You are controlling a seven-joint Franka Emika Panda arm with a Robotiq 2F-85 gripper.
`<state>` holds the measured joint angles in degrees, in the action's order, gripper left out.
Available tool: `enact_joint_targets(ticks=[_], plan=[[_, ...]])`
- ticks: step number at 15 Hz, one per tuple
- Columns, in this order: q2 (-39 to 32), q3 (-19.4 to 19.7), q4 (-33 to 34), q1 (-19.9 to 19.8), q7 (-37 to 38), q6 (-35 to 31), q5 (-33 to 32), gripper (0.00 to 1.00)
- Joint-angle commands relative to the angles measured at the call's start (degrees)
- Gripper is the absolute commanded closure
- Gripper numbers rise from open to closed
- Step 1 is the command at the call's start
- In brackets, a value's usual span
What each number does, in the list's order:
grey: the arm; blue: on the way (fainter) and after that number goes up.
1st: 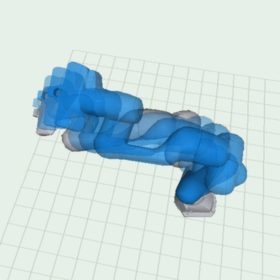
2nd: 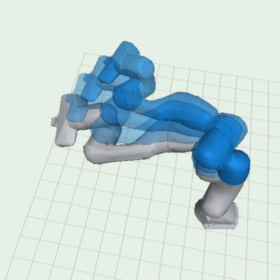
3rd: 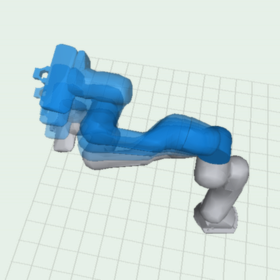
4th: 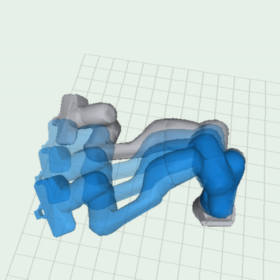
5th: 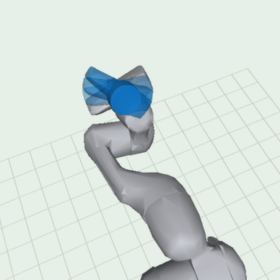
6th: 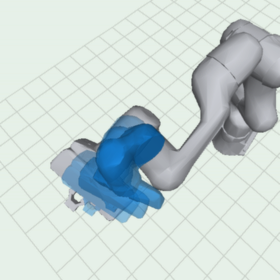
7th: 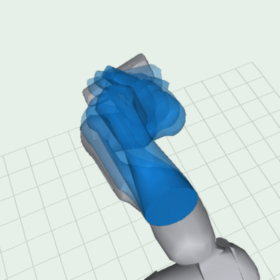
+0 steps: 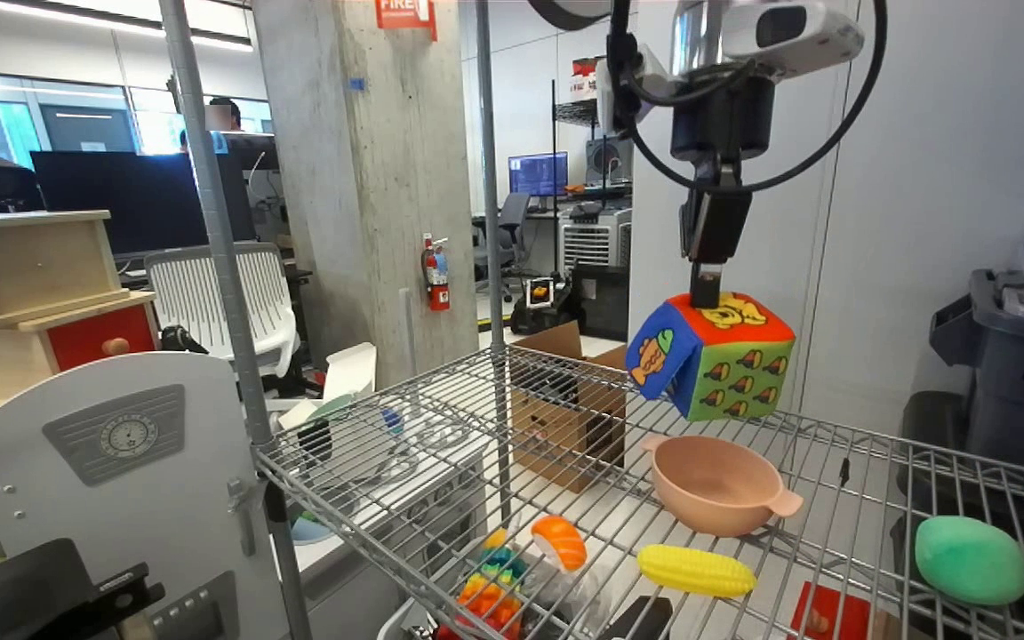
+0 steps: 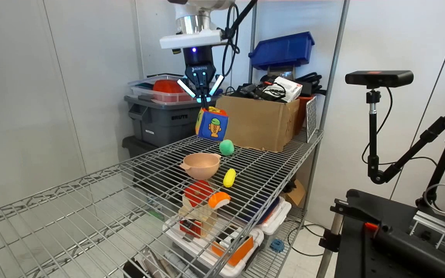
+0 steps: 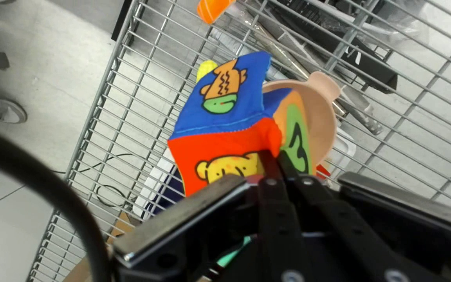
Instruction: Pick up the box and put it in the bowl
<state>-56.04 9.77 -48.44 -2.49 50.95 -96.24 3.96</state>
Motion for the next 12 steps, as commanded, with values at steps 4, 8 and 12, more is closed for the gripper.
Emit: enact_joint_targets(ticks=[4, 8, 12], plan=[[-11.27, -0.95, 14.44, -0.83, 0.58, 3.21, -1.21, 0.99], [-13.69, 0.23, 19.35, 0.16, 0.73, 2.96, -0.55, 0.99], [-15.09, 0.11, 20.74, 0.23, 0.53, 2.37, -0.31, 0.99]])
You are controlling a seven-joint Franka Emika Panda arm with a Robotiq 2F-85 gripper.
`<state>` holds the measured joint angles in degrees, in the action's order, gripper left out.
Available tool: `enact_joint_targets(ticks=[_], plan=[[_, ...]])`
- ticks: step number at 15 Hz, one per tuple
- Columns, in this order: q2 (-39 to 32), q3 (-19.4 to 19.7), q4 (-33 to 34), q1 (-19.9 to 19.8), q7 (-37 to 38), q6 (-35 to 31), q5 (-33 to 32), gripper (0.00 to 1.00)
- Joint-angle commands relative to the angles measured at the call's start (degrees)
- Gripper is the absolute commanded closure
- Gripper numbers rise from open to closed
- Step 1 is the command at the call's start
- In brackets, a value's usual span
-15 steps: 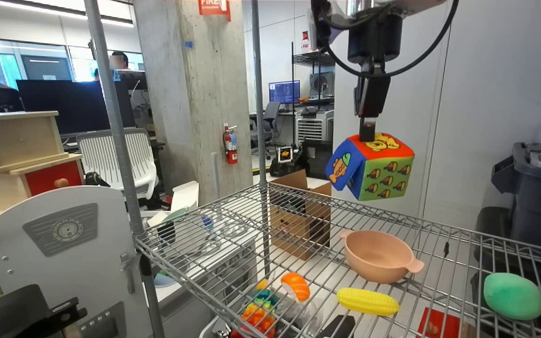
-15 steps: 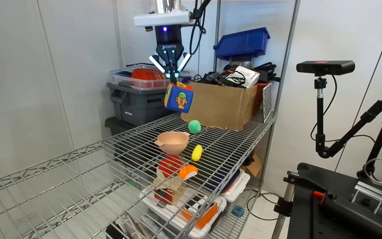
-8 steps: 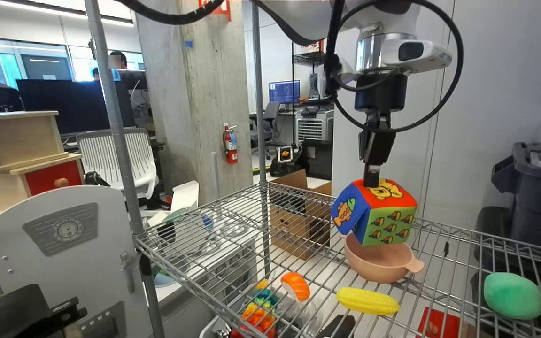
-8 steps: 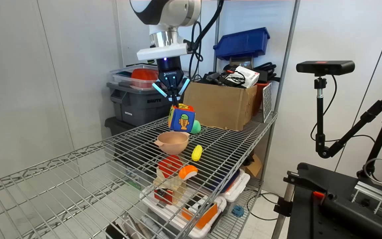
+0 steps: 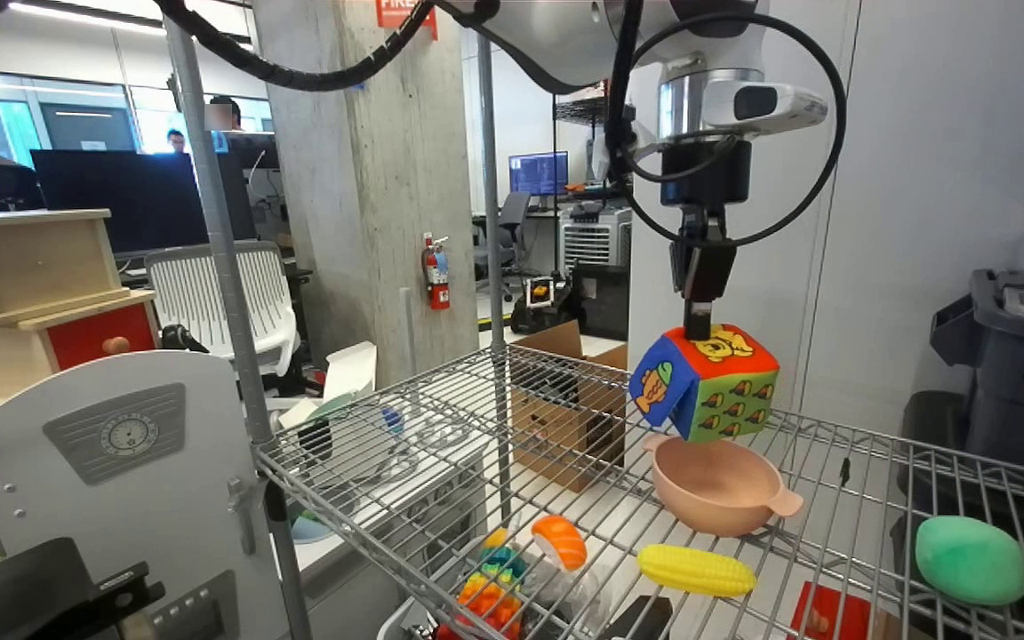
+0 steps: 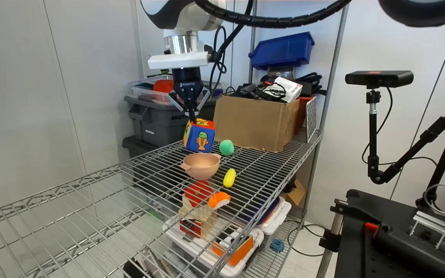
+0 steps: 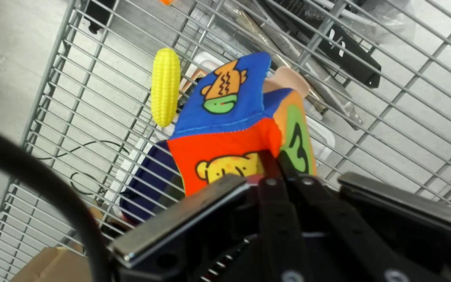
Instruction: Pick up the box and put it in the bowl
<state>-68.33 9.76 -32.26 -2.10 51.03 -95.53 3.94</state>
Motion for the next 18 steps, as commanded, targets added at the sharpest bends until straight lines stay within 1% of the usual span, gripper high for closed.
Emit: enact_joint_targets(ticks=[1, 7, 17, 18], plan=[[-3.22, 0.02, 4.55, -0.23, 0.39, 1.53, -0.17, 0.99], [-5.05, -0.19, 4.84, -0.35, 0.04, 1.44, 0.07, 0.99], [-5.14, -0.58, 4.84, -1.81, -0.46, 1.81, 0.68, 0.99], [-5.13, -0.61, 4.73, -1.91, -0.44, 2.29, 0.69, 0.72]])
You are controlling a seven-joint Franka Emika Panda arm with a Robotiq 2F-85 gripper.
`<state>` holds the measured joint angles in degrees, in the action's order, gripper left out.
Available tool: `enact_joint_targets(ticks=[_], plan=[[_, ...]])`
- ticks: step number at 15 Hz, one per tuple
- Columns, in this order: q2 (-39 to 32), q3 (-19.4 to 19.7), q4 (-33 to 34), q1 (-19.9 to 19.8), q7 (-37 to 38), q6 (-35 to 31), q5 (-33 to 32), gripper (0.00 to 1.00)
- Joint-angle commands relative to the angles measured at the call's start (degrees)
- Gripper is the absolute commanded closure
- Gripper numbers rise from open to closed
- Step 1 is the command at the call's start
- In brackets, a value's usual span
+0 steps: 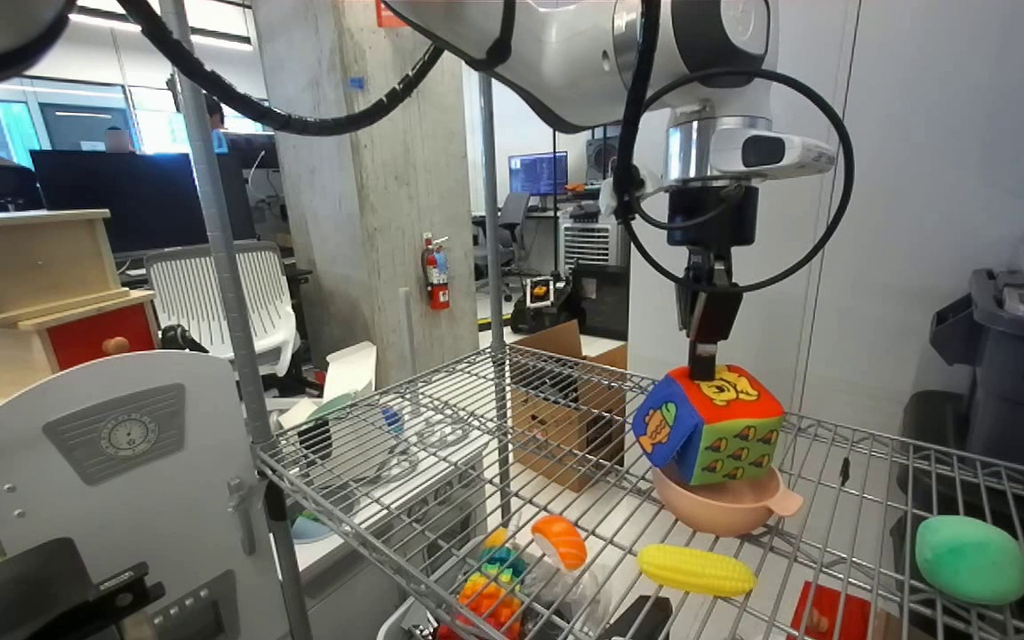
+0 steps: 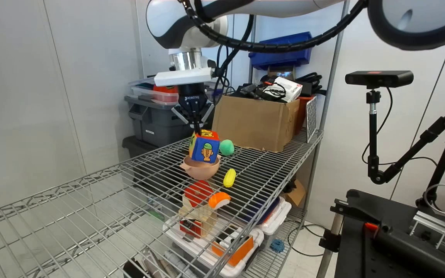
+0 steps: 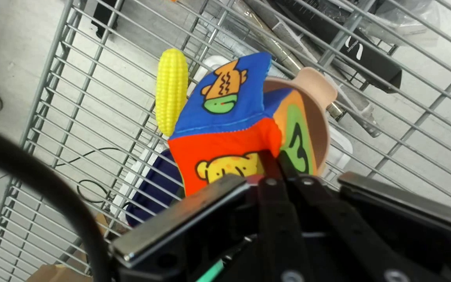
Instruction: Pick up the box and put it in the bowl
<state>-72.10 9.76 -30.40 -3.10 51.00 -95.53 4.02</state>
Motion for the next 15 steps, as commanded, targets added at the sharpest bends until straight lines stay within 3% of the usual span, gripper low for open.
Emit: enact_joint_targets(ticks=[1, 11, 15], plan=[[-1.42, -0.59, 2.92, -0.99, -0.35, 2.15, 0.59, 0.71], [0.29, -0.9, 3.2, -0.74, -2.52, 3.03, 0.43, 0.01], [3.8, -1.12, 3.06, -0.36, -6.36, 6.28, 0.49, 0.0]])
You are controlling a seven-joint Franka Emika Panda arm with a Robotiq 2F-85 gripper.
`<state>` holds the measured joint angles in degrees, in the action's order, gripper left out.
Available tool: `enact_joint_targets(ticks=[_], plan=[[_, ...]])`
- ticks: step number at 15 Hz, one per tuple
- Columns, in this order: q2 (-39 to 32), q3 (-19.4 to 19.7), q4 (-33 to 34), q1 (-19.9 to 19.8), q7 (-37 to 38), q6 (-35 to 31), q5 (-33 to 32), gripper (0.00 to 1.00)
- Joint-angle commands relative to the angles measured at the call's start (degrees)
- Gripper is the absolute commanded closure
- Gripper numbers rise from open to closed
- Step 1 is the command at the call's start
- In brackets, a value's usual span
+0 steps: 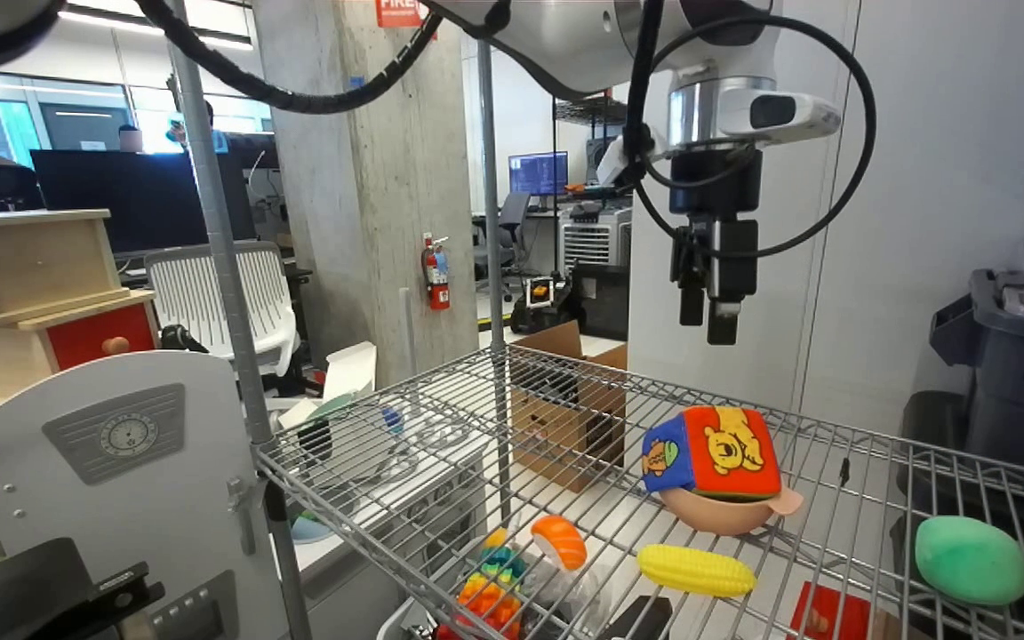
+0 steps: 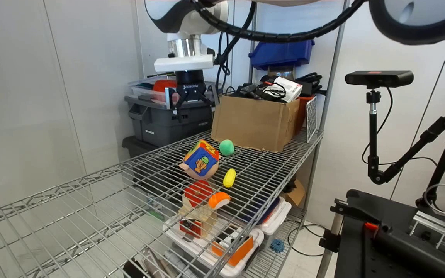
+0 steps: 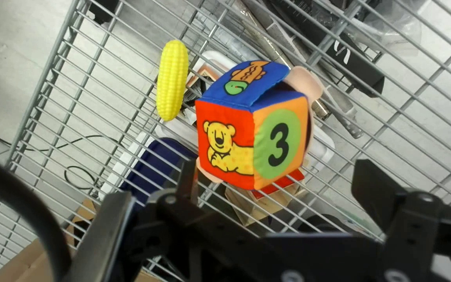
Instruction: Pick up the box and put it in the bowl
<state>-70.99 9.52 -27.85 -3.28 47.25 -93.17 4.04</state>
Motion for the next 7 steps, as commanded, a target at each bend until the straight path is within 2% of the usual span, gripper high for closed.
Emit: enact_joint_targets(ticks=[1, 2, 6, 7], plan=[[3.61, -1.03, 0.08, -0.14, -3.67, 6.08, 0.58, 0.0], [-1.52, -1.61, 6.42, -0.85, -1.17, 5.35, -1.24, 0.0], [-0.07, -1.76, 6.41, -0.8, -2.41, 7.57, -1.17, 0.0], [3.07, -0.22, 0.22, 0.22, -2.81, 4.72, 0.05, 0.0]])
